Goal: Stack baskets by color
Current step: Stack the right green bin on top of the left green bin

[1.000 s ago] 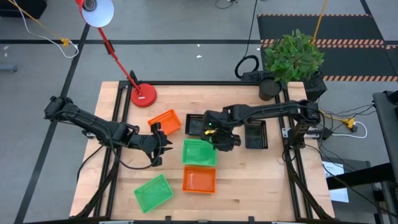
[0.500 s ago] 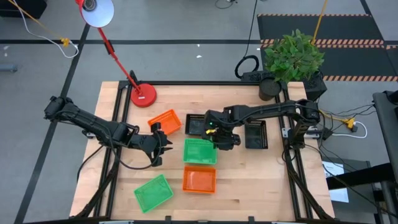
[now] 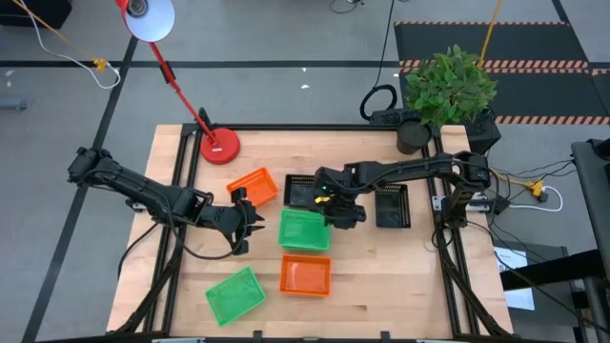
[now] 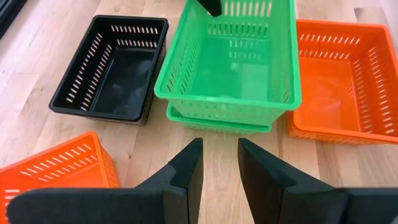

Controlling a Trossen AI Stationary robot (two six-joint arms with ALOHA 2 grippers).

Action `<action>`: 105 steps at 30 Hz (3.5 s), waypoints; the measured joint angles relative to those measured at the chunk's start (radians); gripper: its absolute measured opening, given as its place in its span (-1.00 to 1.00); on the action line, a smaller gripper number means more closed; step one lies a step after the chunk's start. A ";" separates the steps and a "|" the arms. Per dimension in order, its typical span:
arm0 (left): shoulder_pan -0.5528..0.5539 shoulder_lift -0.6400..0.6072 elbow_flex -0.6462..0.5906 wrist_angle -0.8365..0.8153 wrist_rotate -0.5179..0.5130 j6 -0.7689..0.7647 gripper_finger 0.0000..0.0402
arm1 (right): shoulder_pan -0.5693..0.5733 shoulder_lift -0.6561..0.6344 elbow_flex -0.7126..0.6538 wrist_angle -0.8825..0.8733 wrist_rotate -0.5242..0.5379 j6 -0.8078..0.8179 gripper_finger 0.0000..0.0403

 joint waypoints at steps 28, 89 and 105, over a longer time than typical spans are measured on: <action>0.000 0.000 0.000 0.001 0.000 0.014 -0.49 | 0.000 0.000 -0.072 0.115 0.001 0.127 -0.95; -0.038 0.335 -0.244 0.631 0.046 -0.078 -0.49 | 0.428 -0.641 -0.566 0.466 0.612 1.547 -0.60; -0.038 0.334 -0.244 0.682 0.090 0.011 -0.49 | 0.428 -0.641 -0.566 0.466 0.611 1.547 -0.60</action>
